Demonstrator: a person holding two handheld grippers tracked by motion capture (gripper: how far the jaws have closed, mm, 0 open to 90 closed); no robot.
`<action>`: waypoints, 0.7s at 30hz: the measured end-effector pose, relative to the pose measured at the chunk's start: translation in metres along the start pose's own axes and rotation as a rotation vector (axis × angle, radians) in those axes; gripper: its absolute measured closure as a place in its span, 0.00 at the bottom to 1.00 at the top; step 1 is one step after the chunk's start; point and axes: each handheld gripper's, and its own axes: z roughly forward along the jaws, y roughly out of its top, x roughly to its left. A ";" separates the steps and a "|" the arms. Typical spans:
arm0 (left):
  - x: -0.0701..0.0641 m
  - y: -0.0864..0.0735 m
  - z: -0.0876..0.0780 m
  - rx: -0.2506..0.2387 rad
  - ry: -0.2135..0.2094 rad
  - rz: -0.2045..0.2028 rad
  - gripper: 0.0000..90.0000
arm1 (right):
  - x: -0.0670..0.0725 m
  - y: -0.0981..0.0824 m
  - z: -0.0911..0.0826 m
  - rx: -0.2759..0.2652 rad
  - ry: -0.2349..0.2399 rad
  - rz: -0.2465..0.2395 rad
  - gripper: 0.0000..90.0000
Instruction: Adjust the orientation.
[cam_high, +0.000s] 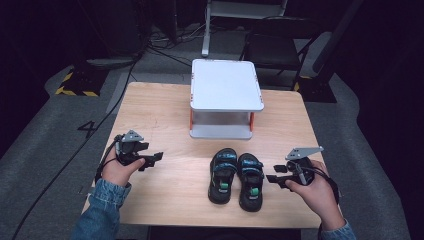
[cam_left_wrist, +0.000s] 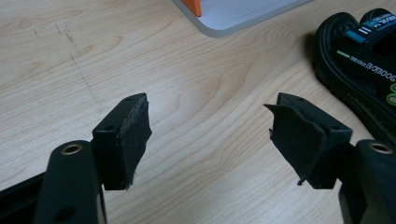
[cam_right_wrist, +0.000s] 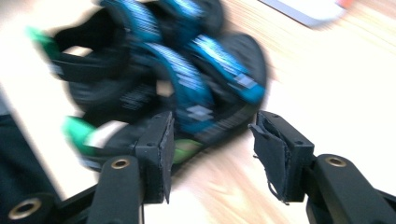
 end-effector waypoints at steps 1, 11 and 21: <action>0.000 0.000 0.001 0.001 0.000 -0.002 0.31 | -0.003 -0.002 0.003 0.016 -0.020 -0.004 0.54; 0.001 0.000 0.001 0.006 -0.002 -0.004 0.31 | -0.014 -0.023 0.055 0.174 -0.037 -0.011 0.63; 0.001 -0.007 -0.005 0.010 0.011 -0.009 0.31 | -0.009 -0.012 0.065 0.045 -0.025 0.036 0.79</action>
